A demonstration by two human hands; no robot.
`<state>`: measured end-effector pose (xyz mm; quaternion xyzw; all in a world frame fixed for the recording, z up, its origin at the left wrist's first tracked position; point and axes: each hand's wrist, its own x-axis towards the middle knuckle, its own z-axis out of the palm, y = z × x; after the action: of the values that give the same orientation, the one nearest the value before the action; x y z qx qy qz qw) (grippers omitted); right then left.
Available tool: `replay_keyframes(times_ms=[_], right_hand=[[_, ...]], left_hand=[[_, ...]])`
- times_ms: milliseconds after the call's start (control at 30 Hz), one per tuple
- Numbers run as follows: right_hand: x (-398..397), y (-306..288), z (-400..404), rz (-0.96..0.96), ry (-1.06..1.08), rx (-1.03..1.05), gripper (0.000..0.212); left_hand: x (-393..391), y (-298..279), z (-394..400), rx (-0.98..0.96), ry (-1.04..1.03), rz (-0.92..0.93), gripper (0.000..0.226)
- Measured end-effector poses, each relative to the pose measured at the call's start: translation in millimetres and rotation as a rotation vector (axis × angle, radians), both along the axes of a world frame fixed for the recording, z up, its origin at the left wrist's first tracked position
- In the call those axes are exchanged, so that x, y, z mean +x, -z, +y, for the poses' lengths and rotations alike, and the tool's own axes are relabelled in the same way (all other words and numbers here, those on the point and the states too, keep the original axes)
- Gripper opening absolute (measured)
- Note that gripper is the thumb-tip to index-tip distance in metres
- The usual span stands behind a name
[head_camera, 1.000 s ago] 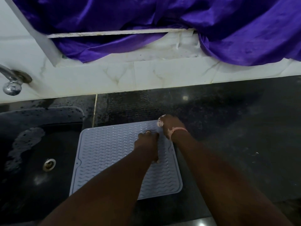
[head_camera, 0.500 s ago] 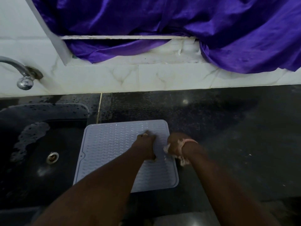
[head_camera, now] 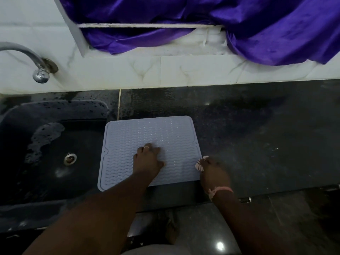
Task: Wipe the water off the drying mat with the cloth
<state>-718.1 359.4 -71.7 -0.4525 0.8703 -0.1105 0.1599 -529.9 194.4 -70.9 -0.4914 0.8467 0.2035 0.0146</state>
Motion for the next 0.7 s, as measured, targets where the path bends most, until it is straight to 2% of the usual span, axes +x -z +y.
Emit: replay_keyframes(times_ms=[133,267,333,467,533,567,700], right_hand=[[44.0,-3.9,9.7,0.065,0.165,0.025,0.025],[107.8,-7.2,-2.8,0.106,0.237,0.066,0.02],[139.3,-10.0,-16.8,0.104,0.195,0.075,0.019],[212.6,-26.9,-53.9,0.083,0.059,0.172,0.023],[244.9,-29.2,-66.5,0.087,-0.023,0.154,0.032],[258.4,-26.6,-72.2,0.122,-0.041,0.144,0.03],[299.6,-23.9,-94.0,0.042,-0.127,0.101,0.025]], left_hand=[[52.1,0.0,2.3,-0.009,-0.121,0.017,0.065],[117.4,3.2,6.4,0.044,-0.35,0.082,0.06],[141.0,3.1,9.8,0.083,-0.441,0.176,0.054],[165.0,-5.8,10.0,0.162,-0.491,0.307,0.048],[176.7,-5.8,6.9,0.185,-0.502,0.315,0.049],[183.2,-4.1,5.2,0.189,-0.497,0.307,0.048],[207.0,2.2,3.5,0.221,-0.473,0.33,0.033]])
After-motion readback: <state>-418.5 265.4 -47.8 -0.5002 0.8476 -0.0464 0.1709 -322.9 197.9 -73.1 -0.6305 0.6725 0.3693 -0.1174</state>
